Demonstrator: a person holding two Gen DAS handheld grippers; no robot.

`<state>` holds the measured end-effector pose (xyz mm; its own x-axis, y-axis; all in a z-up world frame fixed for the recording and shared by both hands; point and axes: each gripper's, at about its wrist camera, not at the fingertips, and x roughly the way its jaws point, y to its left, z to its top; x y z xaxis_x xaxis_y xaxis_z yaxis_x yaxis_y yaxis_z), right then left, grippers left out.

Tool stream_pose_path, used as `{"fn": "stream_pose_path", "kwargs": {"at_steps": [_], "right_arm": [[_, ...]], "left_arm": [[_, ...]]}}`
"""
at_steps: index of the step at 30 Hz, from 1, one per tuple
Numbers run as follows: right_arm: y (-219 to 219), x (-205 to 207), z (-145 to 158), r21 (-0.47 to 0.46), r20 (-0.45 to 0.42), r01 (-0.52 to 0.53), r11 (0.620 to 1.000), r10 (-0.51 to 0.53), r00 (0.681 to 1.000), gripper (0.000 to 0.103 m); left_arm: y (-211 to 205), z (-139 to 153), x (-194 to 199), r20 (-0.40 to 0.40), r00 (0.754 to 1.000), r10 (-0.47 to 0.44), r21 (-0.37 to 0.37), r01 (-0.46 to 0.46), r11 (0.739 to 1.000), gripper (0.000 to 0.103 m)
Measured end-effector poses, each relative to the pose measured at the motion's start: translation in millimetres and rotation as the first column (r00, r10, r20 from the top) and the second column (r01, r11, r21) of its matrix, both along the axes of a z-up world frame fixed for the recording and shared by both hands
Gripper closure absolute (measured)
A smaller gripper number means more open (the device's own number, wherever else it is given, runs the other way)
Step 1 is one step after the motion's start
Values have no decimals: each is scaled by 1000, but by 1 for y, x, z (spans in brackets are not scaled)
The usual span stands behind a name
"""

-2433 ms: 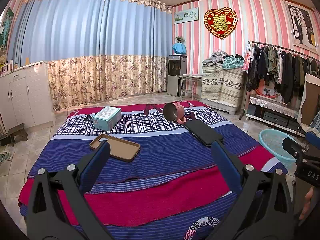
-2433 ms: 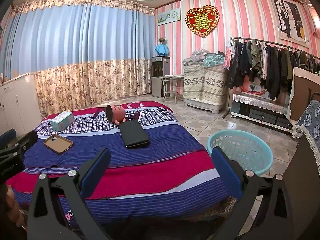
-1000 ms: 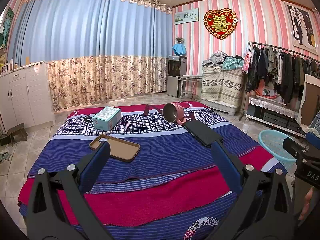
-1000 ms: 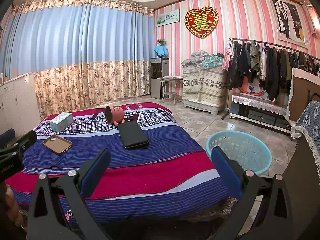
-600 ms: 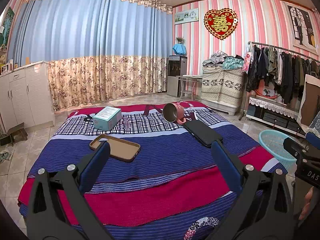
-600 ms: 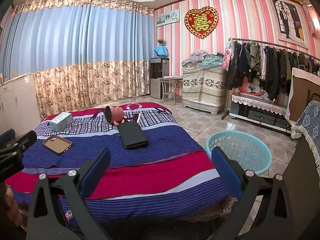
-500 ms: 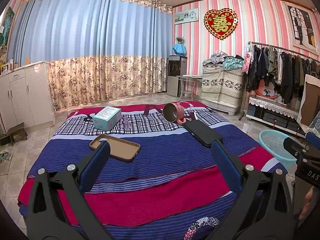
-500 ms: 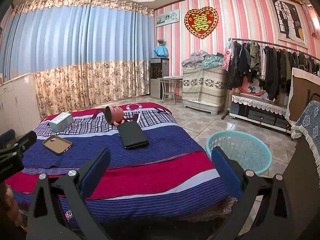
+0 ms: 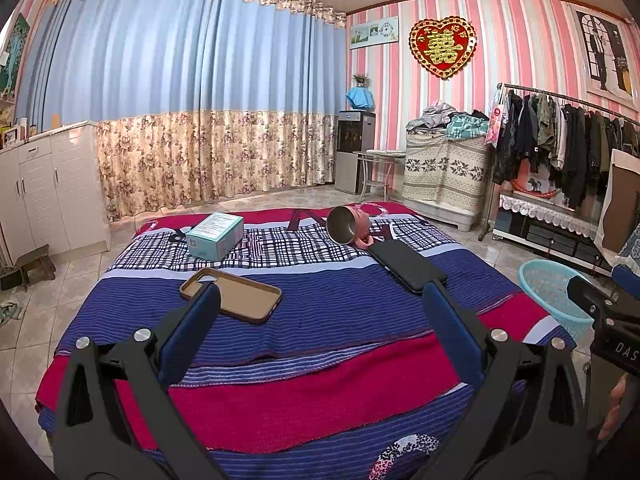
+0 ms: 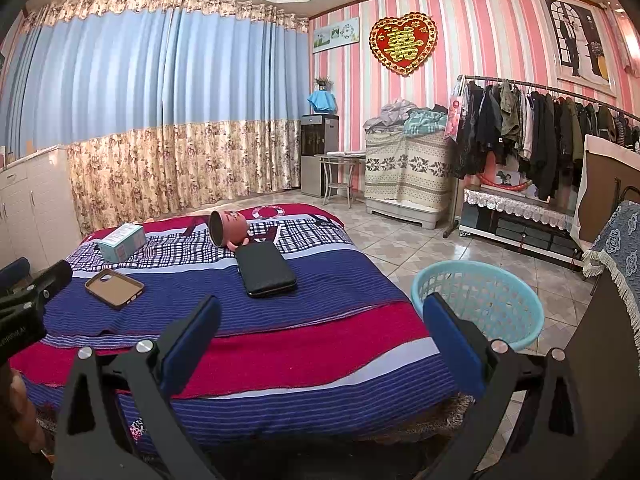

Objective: Collect trash

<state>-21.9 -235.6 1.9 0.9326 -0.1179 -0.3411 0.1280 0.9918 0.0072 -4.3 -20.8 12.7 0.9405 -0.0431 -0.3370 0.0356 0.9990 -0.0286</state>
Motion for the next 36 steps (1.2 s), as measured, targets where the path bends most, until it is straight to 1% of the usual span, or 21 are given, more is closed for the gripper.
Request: {"fn": "stream_pose_path", "kwargs": {"at_steps": [18,26,36], "right_arm": [[0,0,-3,-4,-4,0,1000,0,1000,5],[0,6,-15,-7,-18,3,1000,-3,1000,5],[0,8,-19,-7,-14,4,1000,-5,1000,5]], "left_arm": [[1,0,0,0,1000,1,0,-1,1000,5],[7,-4,4,-11,1000,6,5,-6,1000,5],[8,-5,4,-14,1000,4,5,-4,1000,5]]}}
